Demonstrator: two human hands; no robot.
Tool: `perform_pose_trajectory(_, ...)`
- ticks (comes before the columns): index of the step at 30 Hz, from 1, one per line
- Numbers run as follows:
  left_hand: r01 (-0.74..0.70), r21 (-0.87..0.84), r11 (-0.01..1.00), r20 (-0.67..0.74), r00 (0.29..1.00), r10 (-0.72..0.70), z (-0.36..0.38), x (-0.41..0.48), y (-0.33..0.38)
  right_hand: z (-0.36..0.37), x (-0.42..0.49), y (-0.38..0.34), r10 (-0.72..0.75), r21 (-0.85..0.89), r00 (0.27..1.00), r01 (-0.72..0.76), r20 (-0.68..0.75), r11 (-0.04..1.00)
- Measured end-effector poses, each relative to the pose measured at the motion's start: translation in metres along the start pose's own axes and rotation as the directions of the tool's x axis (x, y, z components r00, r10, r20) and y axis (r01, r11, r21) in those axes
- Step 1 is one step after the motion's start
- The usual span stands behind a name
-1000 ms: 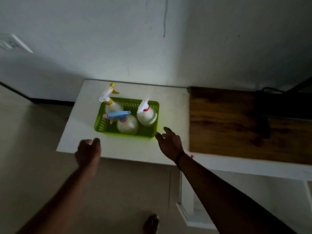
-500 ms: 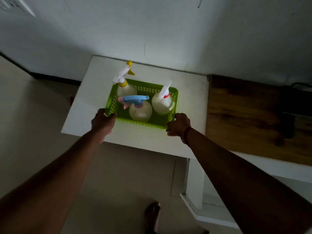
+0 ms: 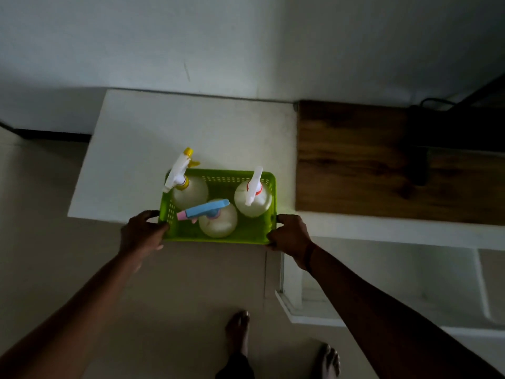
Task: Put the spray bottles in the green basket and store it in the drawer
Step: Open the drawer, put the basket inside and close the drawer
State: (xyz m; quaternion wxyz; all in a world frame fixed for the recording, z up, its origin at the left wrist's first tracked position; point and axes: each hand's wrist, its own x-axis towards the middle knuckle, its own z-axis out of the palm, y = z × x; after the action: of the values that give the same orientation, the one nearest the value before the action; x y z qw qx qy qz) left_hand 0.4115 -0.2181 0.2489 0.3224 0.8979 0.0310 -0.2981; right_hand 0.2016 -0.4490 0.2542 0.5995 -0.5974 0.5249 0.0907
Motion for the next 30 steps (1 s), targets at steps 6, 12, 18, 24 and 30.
perform_pose_trajectory(6,-0.120,0.165,0.979,0.038,0.993,0.115,0.026,-0.052,-0.014,-0.037,-0.028,0.048,0.011,-0.024,0.998,-0.010,0.057,1.000)
perform_pose_trajectory(12,-0.146,0.114,0.983,0.076,0.988,0.137,0.067,-0.109,-0.024,-0.086,-0.059,0.099,0.035,0.006,0.997,-0.036,0.066,0.999)
perform_pose_trajectory(18,-0.255,0.182,0.950,0.111,0.965,0.237,0.117,-0.157,-0.021,-0.142,-0.087,0.143,0.069,0.060,0.997,-0.070,0.021,0.996)
perform_pose_trajectory(24,-0.345,0.162,0.925,0.144,0.935,0.323,0.172,-0.205,-0.002,-0.195,-0.101,0.183,0.144,0.180,0.988,-0.133,-0.049,0.975)
perform_pose_trajectory(30,-0.349,0.155,0.924,0.184,0.929,0.320,0.227,-0.234,0.008,-0.239,-0.101,0.223,0.174,0.144,0.977,-0.157,-0.122,0.977)
